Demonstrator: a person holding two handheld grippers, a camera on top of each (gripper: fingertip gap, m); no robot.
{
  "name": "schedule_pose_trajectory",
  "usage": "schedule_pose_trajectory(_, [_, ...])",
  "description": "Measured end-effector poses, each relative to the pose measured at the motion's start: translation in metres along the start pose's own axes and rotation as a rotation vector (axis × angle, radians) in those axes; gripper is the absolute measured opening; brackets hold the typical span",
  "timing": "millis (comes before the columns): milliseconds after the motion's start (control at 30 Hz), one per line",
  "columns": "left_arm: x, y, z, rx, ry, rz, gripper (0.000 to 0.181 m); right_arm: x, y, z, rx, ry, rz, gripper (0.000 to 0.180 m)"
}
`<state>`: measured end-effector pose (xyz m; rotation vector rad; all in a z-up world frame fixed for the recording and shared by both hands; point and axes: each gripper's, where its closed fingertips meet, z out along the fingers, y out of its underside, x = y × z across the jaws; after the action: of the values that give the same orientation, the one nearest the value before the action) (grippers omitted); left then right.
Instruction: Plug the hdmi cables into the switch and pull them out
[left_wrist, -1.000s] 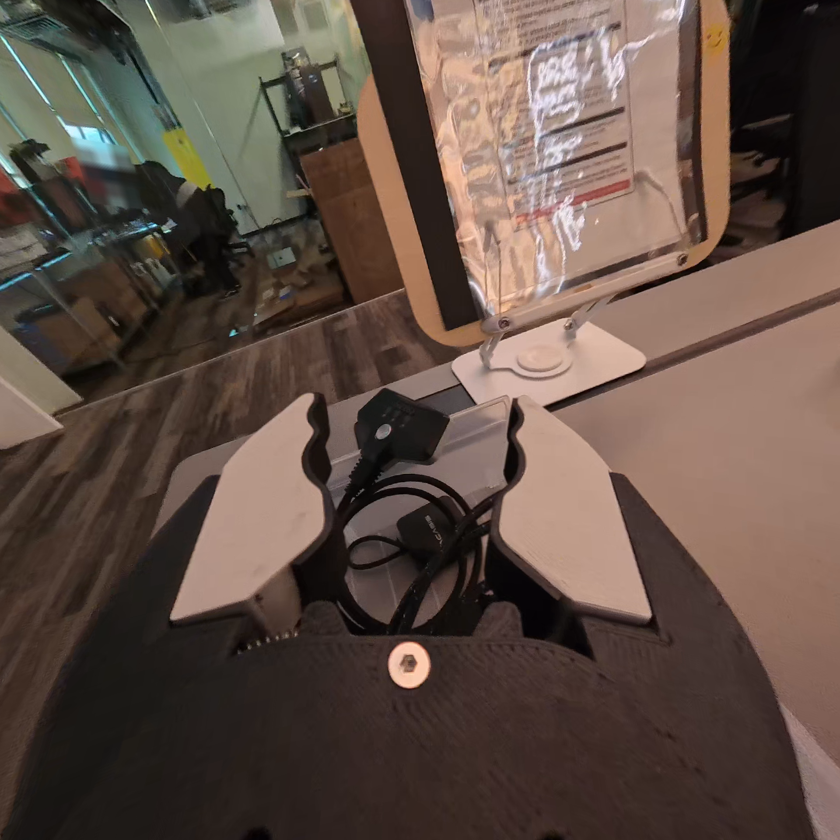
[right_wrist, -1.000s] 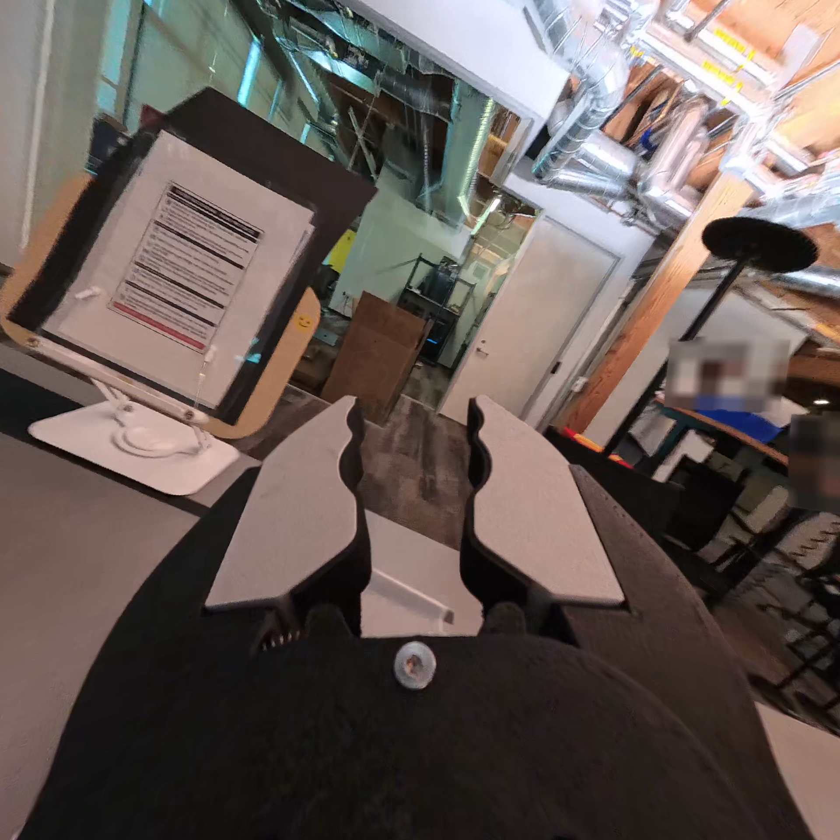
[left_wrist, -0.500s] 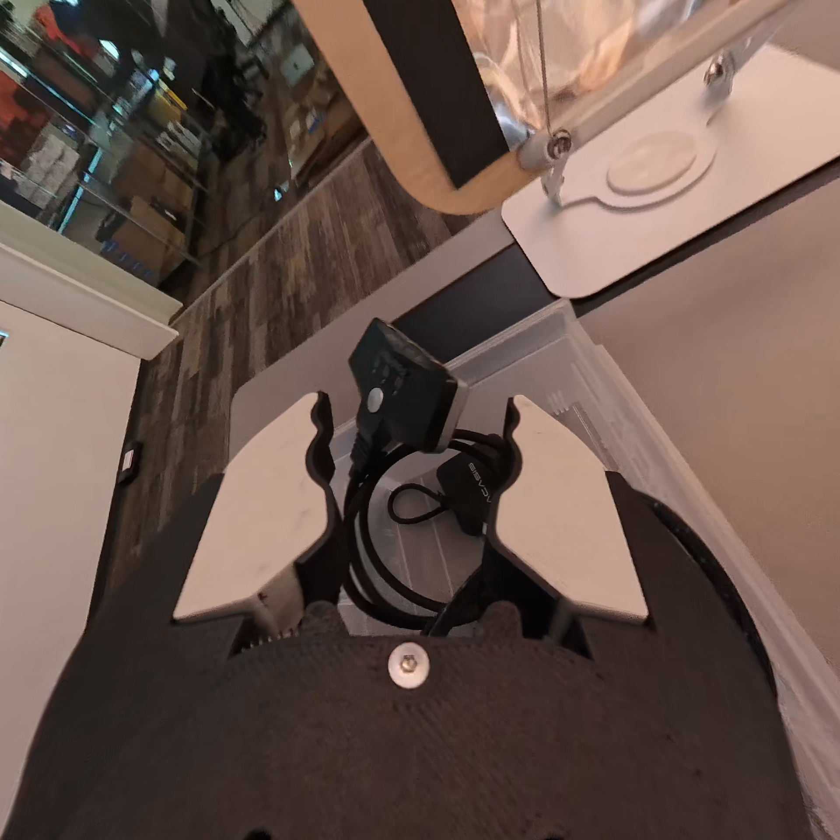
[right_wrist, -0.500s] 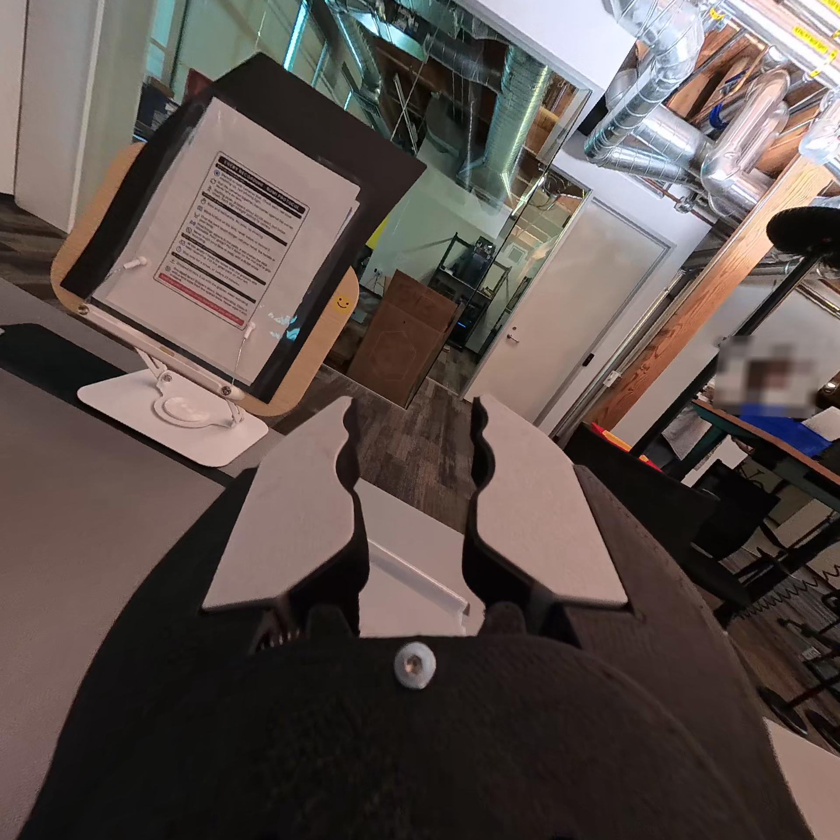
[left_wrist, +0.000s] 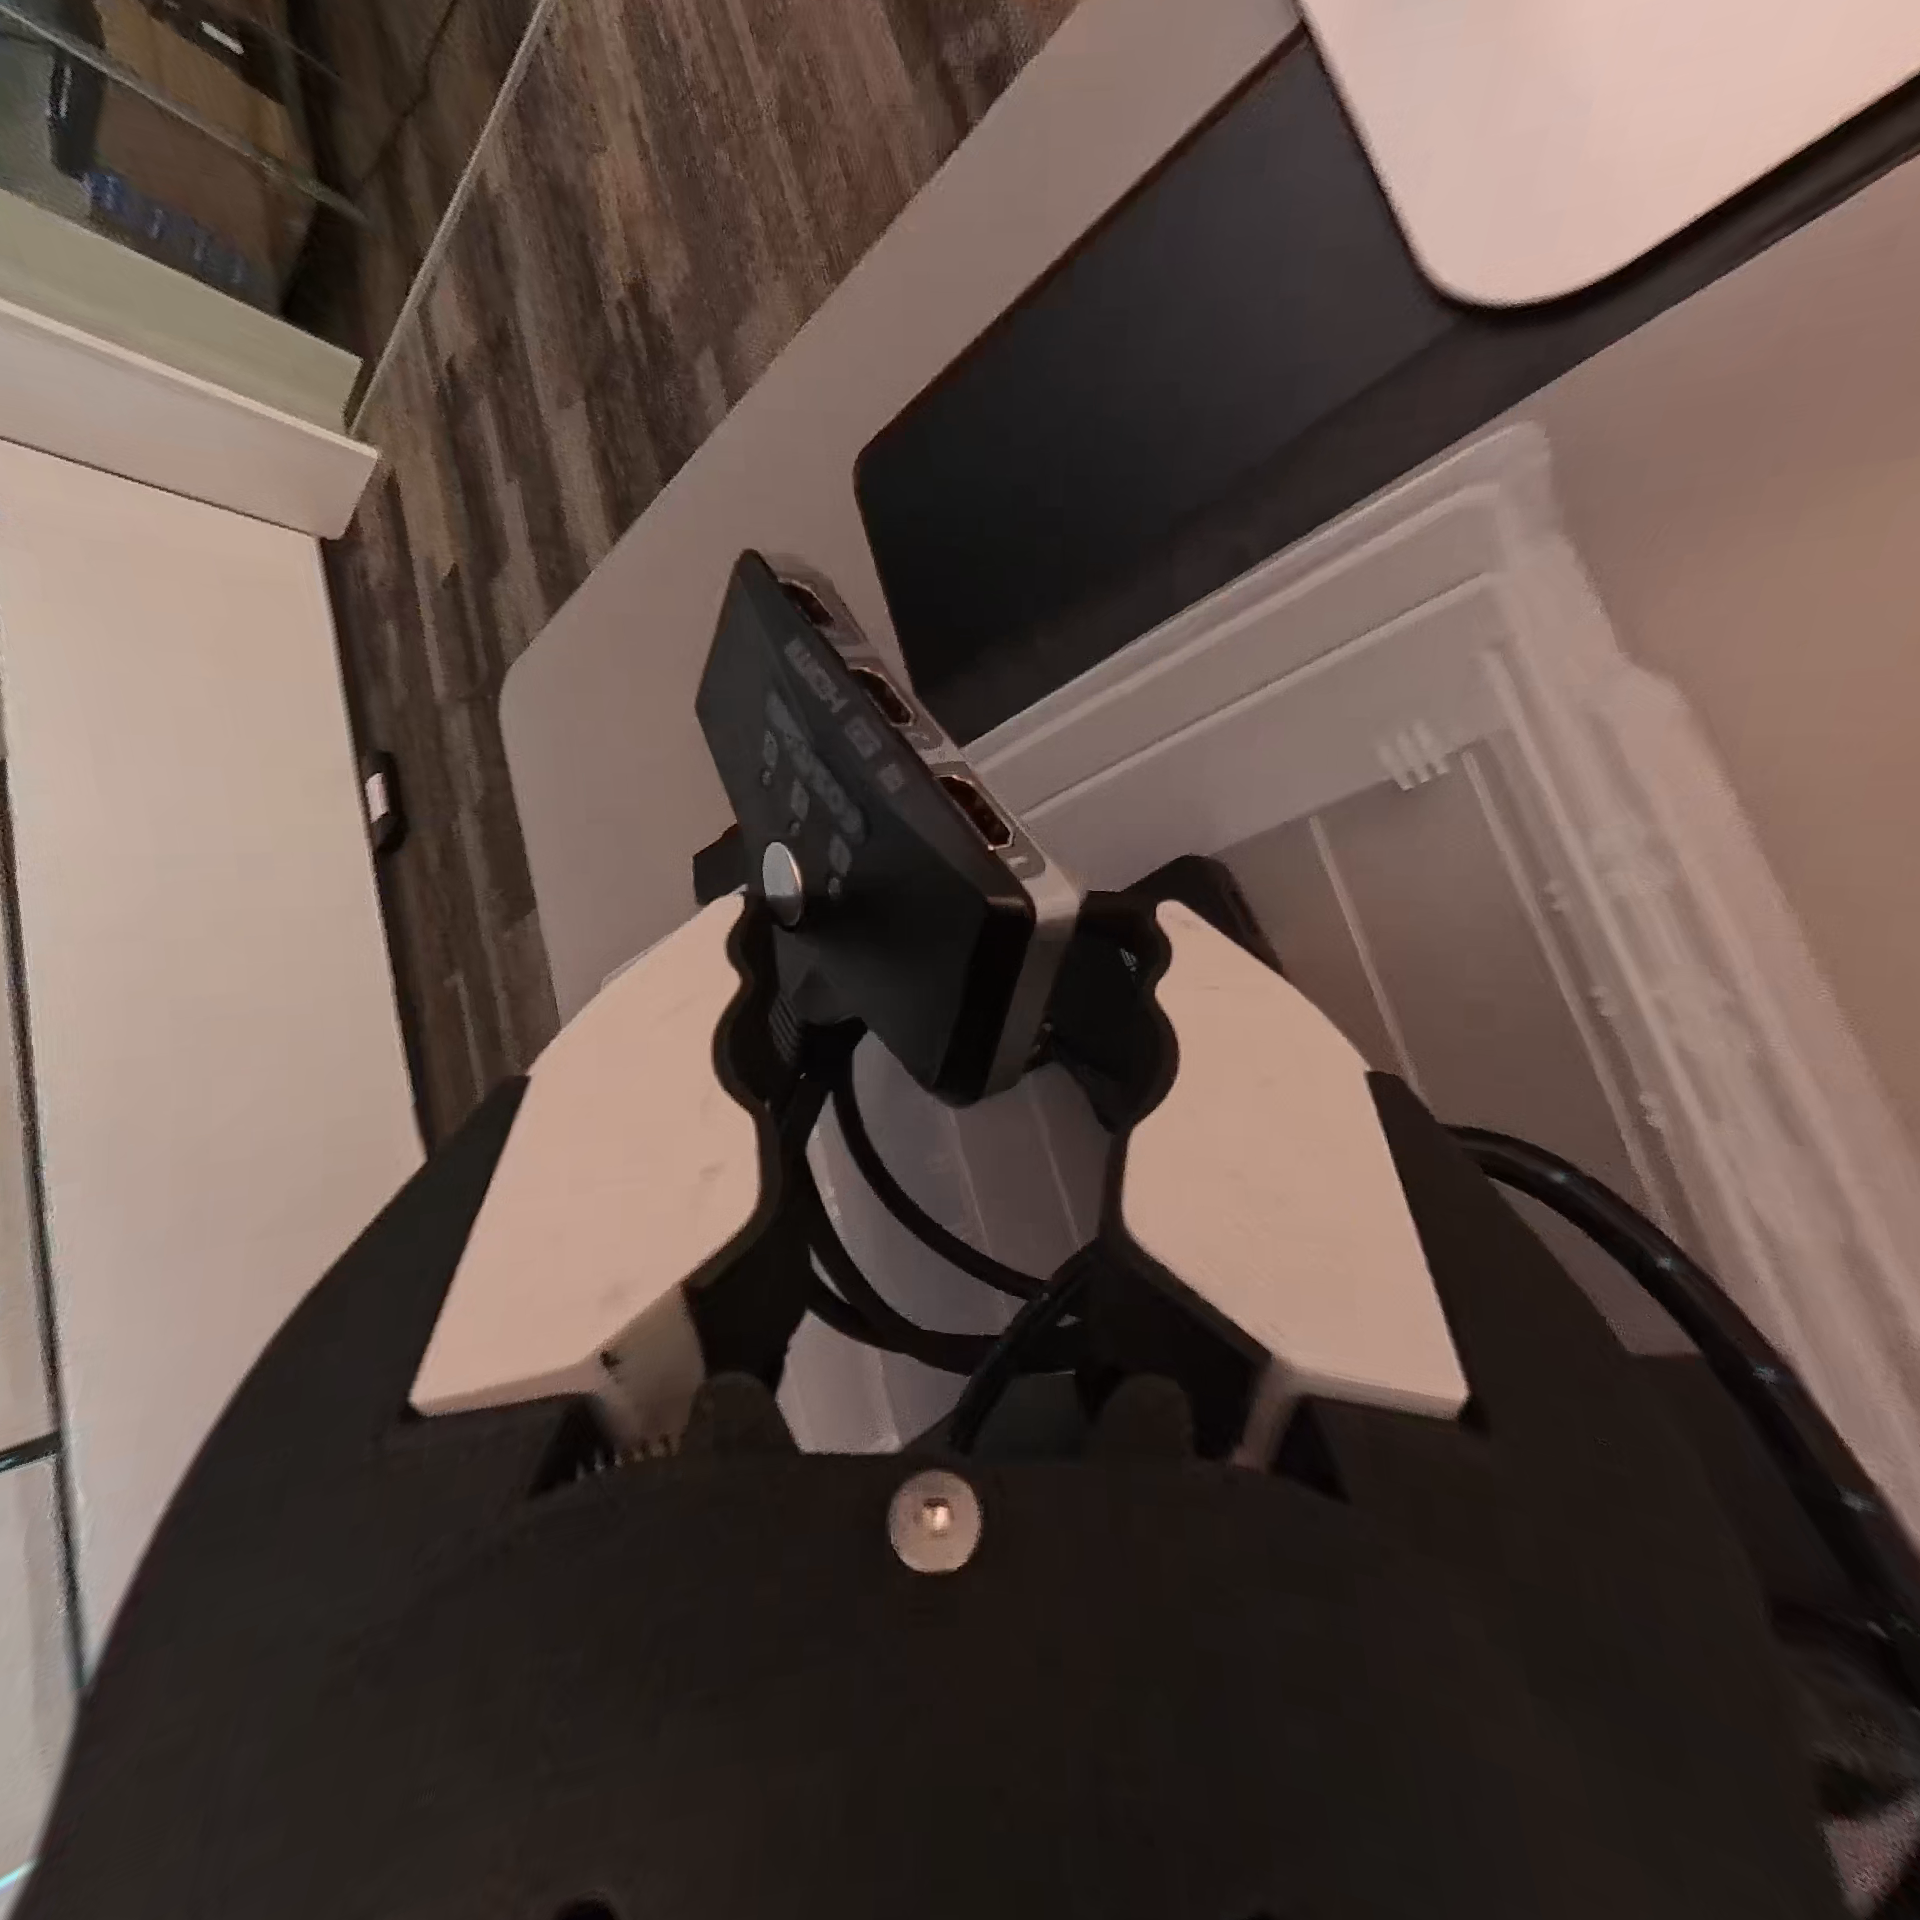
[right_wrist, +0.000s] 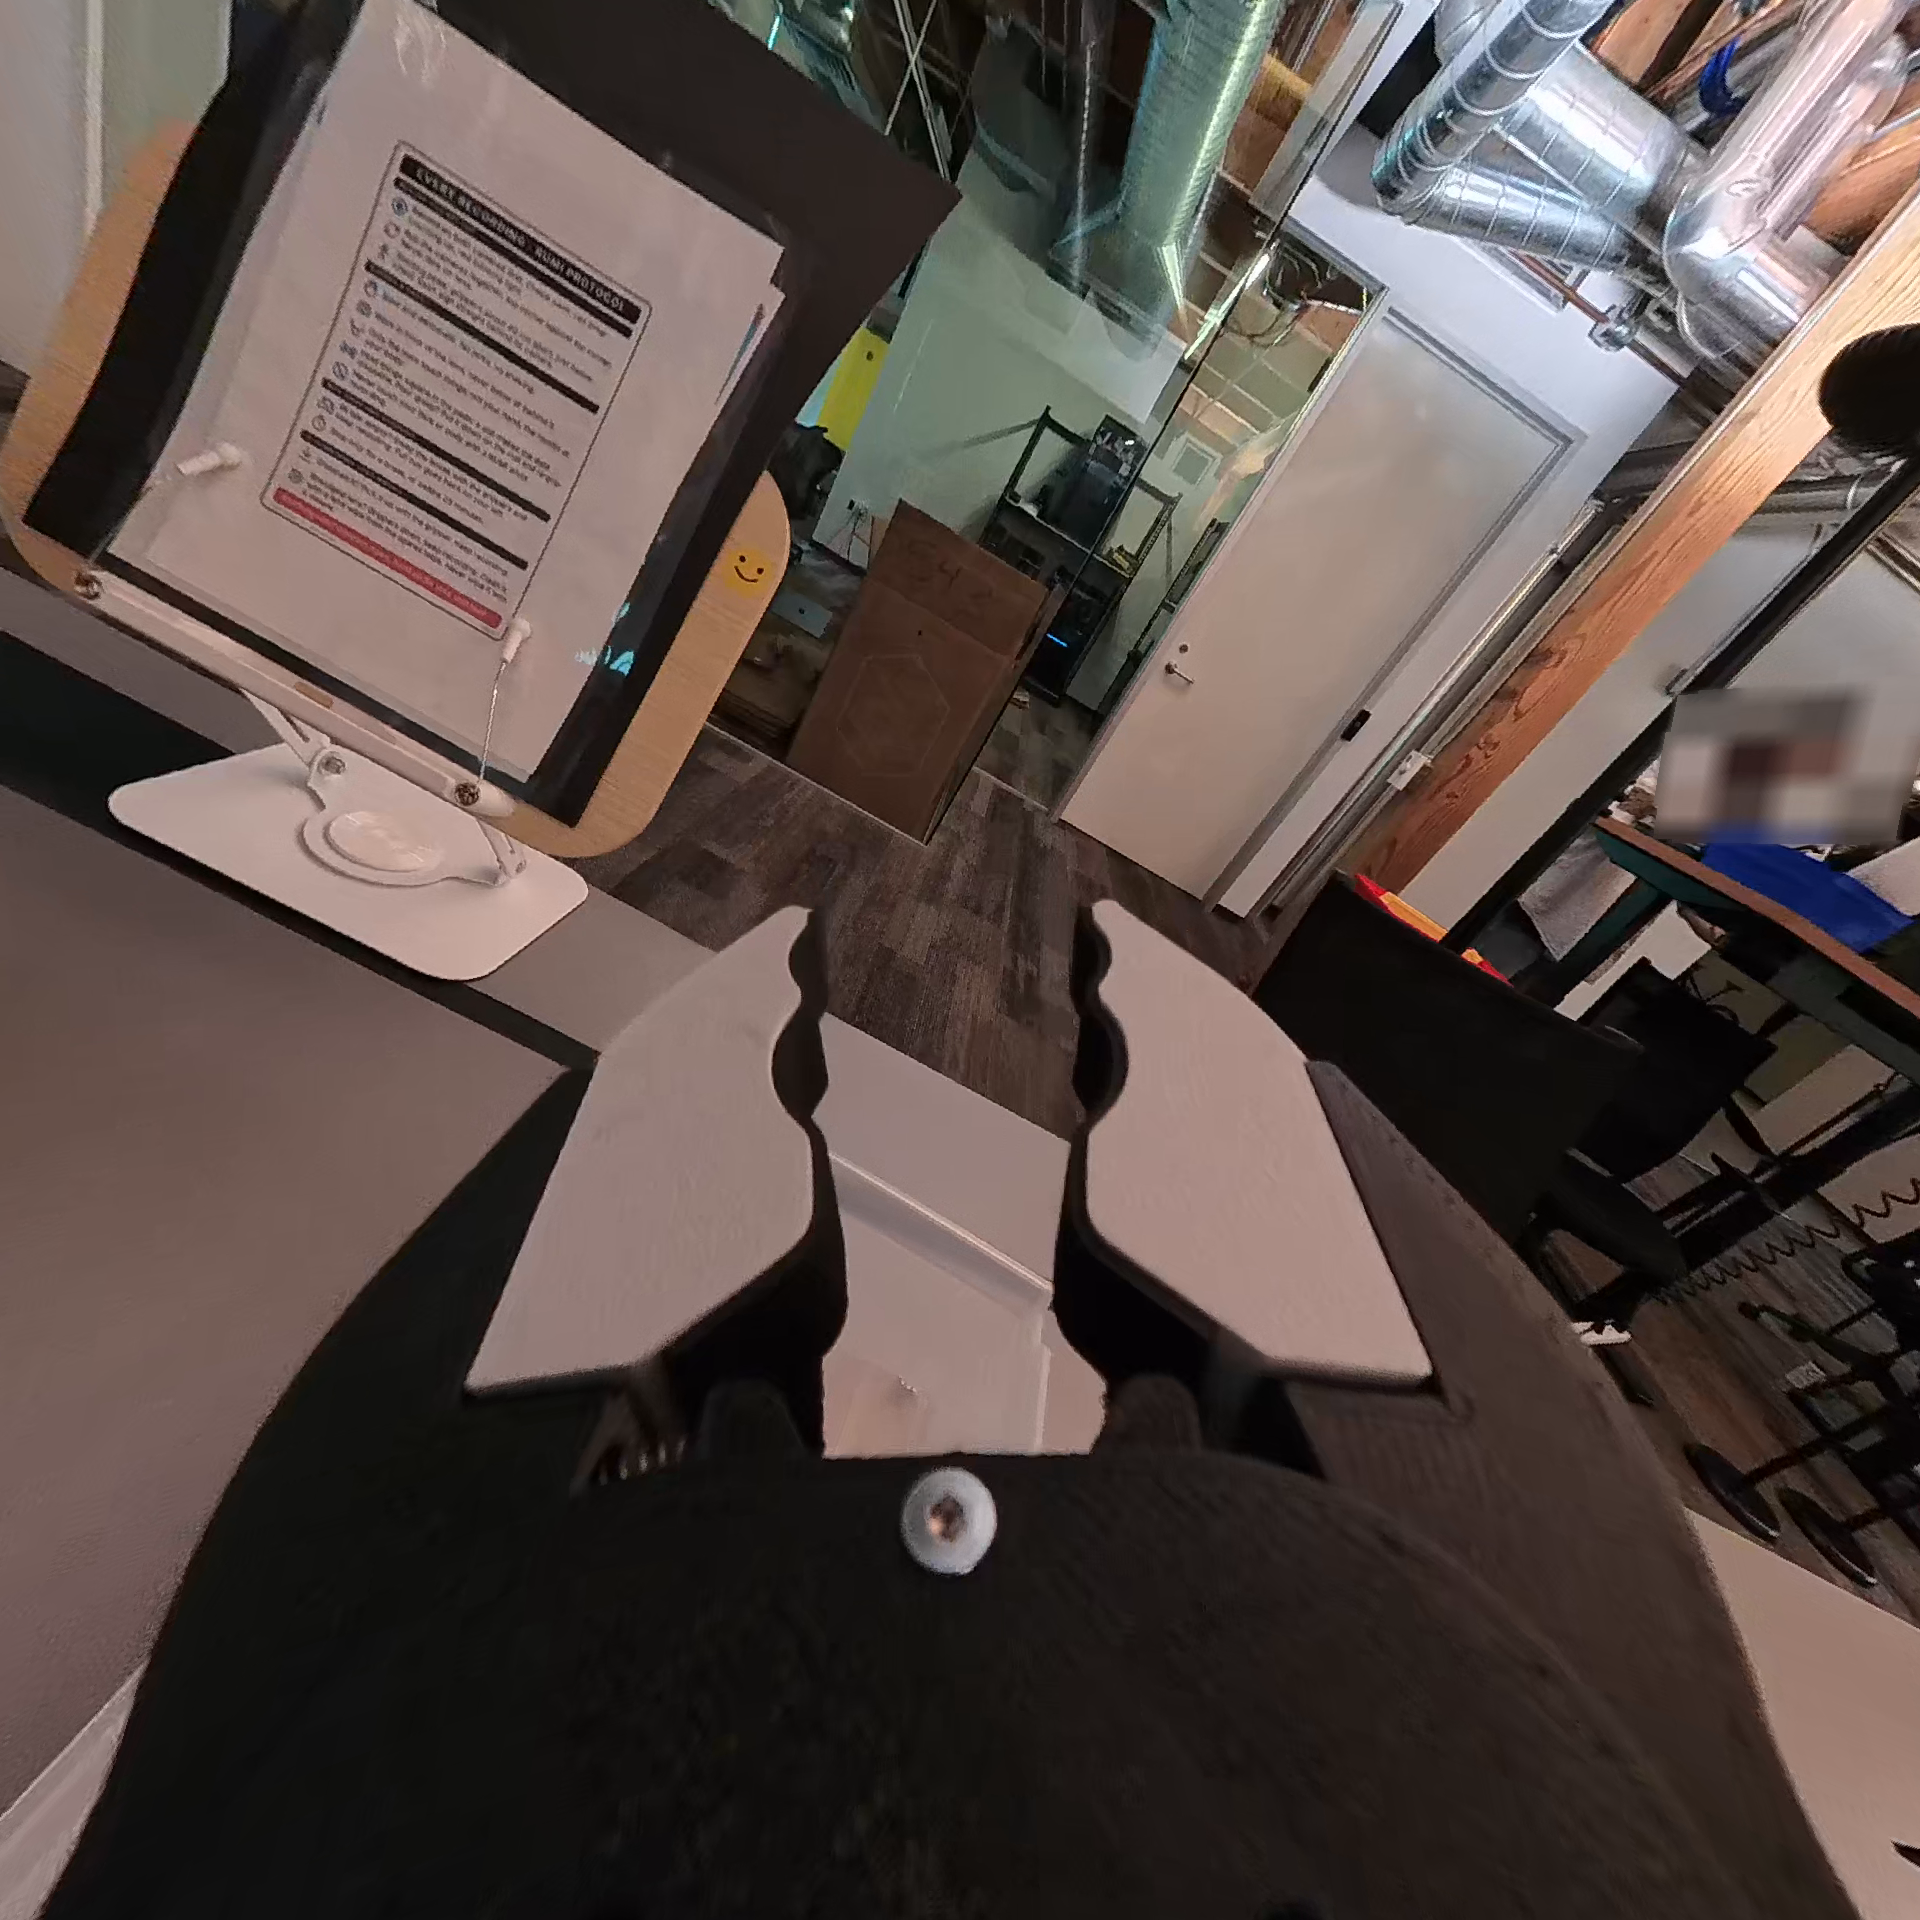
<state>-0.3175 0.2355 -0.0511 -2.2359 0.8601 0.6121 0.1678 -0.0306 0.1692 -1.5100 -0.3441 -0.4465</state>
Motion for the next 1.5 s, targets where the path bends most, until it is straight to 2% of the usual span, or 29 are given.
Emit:
schedule_pose_trajectory(33, [-0.005,0.002,0.002,-0.006,-0.043,0.003,0.063,-0.001,0.002,0.001,-0.009,-0.004,-0.007,0.046])
schedule_pose_trajectory(100, [-0.019,0.005,-0.001,-0.007,-0.131,-0.015,0.041,-0.001,0.006,0.001,-0.028,-0.008,-0.028,0.045])
schedule_pose_trajectory(200, [-0.027,-0.001,-0.015,0.090,-0.152,-0.042,0.022,0.005,0.011,-0.001,-0.046,0.002,-0.030,0.044])
schedule_pose_trajectory(367, [-0.046,0.000,-0.050,0.206,-0.141,-0.136,0.021,0.009,0.006,-0.006,-0.008,0.002,0.007,0.042])
schedule_pose_trajectory(467, [-0.066,-0.006,-0.083,0.339,-0.165,-0.235,0.021,0.008,0.005,-0.006,-0.006,-0.001,-0.002,0.042])
schedule_pose_trajectory(733, [-0.104,-0.028,-0.188,0.774,-0.410,-0.292,0.020,0.002,0.005,-0.003,-0.018,-0.009,-0.023,0.042])
schedule_pose_trajectory(867, [-0.113,-0.030,-0.253,0.979,-0.552,-0.310,0.020,-0.002,0.004,-0.001,-0.020,-0.020,-0.035,0.042])
schedule_pose_trajectory(967, [-0.116,-0.025,-0.286,1.063,-0.675,-0.307,0.020,-0.004,0.004,-0.001,-0.024,-0.022,-0.043,0.042])
schedule_pose_trajectory(1167, [-0.095,-0.033,-0.318,1.179,-0.479,-0.313,0.020,-0.005,0.002,-0.001,-0.021,-0.029,-0.044,0.041])
schedule_pose_trajectory(1233, [-0.072,-0.042,-0.331,1.204,-0.332,-0.271,0.020,-0.006,0.002,-0.001,-0.022,-0.028,-0.049,0.041])
schedule_pose_trajectory(1400, [0.030,-0.077,-0.365,1.275,0.129,-0.064,0.020,-0.009,0.003,0.001,-0.036,-0.040,-0.061,0.041])
schedule_pose_trajectory(1500, [0.090,-0.091,-0.369,1.253,0.242,0.119,0.020,-0.012,0.005,0.001,-0.051,-0.052,-0.079,0.041])
